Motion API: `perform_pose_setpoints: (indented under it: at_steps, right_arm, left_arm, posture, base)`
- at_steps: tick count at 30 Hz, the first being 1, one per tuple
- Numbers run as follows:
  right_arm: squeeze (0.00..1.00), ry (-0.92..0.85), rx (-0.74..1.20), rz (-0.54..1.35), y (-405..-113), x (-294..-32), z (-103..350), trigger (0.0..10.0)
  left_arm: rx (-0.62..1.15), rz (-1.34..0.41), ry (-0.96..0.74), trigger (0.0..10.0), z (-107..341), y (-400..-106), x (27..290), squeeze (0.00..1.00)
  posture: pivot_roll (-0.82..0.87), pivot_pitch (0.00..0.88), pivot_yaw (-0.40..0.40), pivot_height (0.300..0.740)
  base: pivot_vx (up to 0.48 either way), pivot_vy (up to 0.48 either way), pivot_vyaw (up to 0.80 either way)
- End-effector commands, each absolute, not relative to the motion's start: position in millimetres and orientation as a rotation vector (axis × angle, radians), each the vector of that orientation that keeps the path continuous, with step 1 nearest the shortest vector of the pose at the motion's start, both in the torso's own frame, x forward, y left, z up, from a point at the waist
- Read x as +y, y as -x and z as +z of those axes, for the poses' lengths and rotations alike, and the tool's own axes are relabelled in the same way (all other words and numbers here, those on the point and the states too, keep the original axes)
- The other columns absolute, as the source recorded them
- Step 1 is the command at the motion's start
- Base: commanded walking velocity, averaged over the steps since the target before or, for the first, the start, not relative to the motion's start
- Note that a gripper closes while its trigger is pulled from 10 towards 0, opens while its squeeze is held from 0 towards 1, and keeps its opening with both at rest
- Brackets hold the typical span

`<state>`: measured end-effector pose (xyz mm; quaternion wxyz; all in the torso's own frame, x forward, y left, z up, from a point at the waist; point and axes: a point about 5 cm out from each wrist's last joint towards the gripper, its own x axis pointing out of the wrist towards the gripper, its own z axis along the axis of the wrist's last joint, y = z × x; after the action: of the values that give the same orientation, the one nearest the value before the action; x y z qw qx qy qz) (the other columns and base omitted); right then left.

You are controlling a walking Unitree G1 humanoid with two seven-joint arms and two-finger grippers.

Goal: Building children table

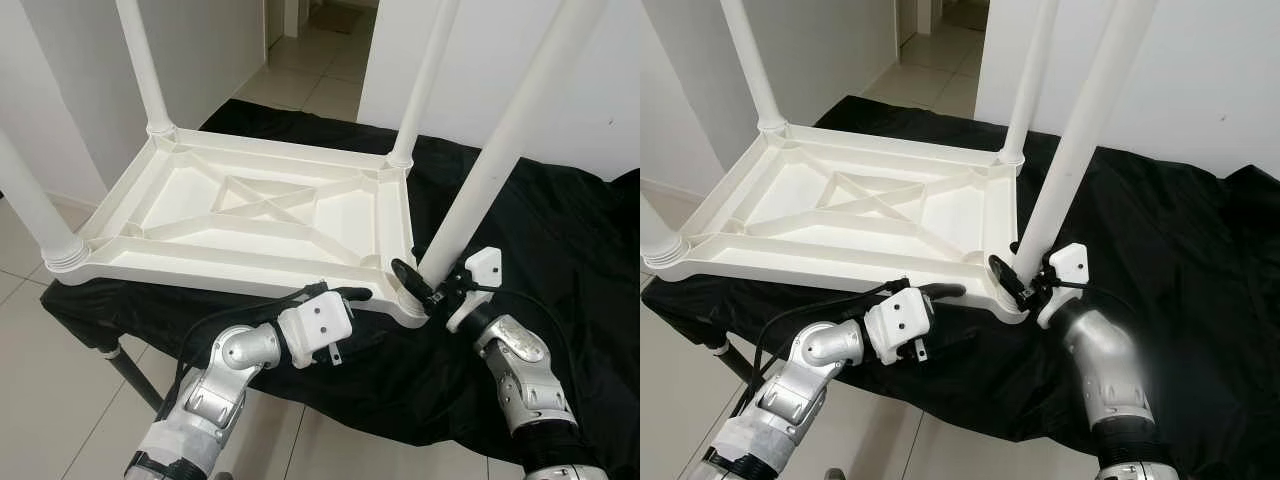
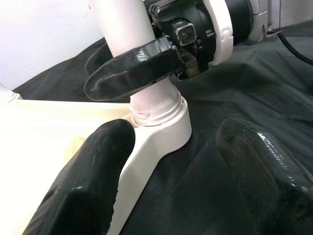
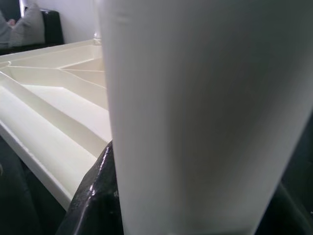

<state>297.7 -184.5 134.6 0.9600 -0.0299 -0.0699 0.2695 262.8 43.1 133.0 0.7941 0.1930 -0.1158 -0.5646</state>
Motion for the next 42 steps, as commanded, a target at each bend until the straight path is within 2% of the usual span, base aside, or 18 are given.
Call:
perform_pose_setpoints:
  at_steps: [1, 8, 12, 14, 17, 22, 24, 30, 31, 33, 34, 42]
  right_arm:
    - [0.0, 0.058, -0.046, 0.477, -295, -185, 118, 10.0]
    - [0.0, 0.025, -0.035, 0.32, -289, -174, 114, 10.0]
    - [0.0, 0.006, 0.004, 0.146, -285, -168, 107, 10.0]
    - [0.0, 0.006, 0.004, 0.146, -285, -168, 107, 10.0]
    - [0.0, -0.066, 0.022, -0.102, -279, -158, 102, 10.0]
    - [0.0, -0.114, 0.034, -0.158, -278, -150, 101, 10.0]
    - [0.0, -0.133, 0.014, -0.113, -278, -137, 107, 10.0]
    - [0.0, -0.125, 0.003, -0.119, -279, -144, 110, 10.0]
    - [0.94, -0.12, -0.008, -0.116, -279, -148, 112, 10.0]
    - [0.94, -0.114, -0.014, -0.122, -279, -149, 113, 10.0]
    - [1.0, -0.115, -0.018, -0.118, -279, -150, 114, 10.0]
    - [1.0, -0.14, -0.057, -0.011, -278, -158, 119, 10.0]
  left_arm:
    - [-0.24, -1.157, -0.427, 10.0, 130, -265, 42, 0.0]
    - [-0.223, -1.152, -0.422, 10.0, 127, -264, 46, 0.0]
    - [-0.216, -1.153, -0.446, 10.0, 124, -265, 45, 0.0]
    - [-0.216, -1.153, -0.446, 10.0, 124, -265, 45, 0.0]
    - [-0.215, -1.166, -0.46, 10.0, 123, -264, 40, 0.0]
    - [-0.218, -1.168, -0.456, 10.0, 123, -265, 39, 0.0]
    - [-0.225, -1.164, -0.454, 10.0, 125, -267, 38, 0.0]
    - [-0.232, -1.164, -0.454, 10.0, 128, -269, 37, 0.0]
    - [-0.233, -1.161, -0.456, 10.0, 129, -270, 38, 0.0]
    - [-0.234, -1.159, -0.458, 10.0, 129, -271, 38, 0.0]
    - [-0.235, -1.157, -0.458, 10.0, 130, -272, 39, 0.0]
    - [-0.238, -1.152, -0.454, 10.0, 131, -272, 40, 0.0]
  posture:
    - [0.01, 0.027, -0.058, 0.74]
    - [0.01, 0.029, -0.061, 0.74]
    - [0.01, 0.031, -0.059, 0.74]
    - [0.01, 0.031, -0.059, 0.74]
    - [0.01, 0.03, -0.064, 0.74]
    - [0.0, 0.03, -0.064, 0.74]
    - [0.0, 0.03, -0.063, 0.74]
    - [0.0, 0.034, -0.063, 0.74]
    - [0.0, 0.035, -0.062, 0.74]
    - [0.0, 0.035, -0.062, 0.74]
    - [0.0, 0.036, -0.06, 0.74]
    - [0.0, 0.043, -0.061, 0.74]
  base:
    - [0.0, 0.0, 0.0]
    - [0.0, 0.0, 0.0]
    - [0.0, 0.0, 0.0]
    - [0.0, 0.0, 0.0]
    - [0.0, 0.0, 0.0]
    - [0.0, 0.0, 0.0]
    - [0.0, 0.0, 0.0]
    - [0.0, 0.0, 0.0]
    - [0.0, 0.0, 0.0]
    - [0.0, 0.0, 0.0]
    - [0.0, 0.0, 0.0]
    - [0.0, 0.0, 0.0]
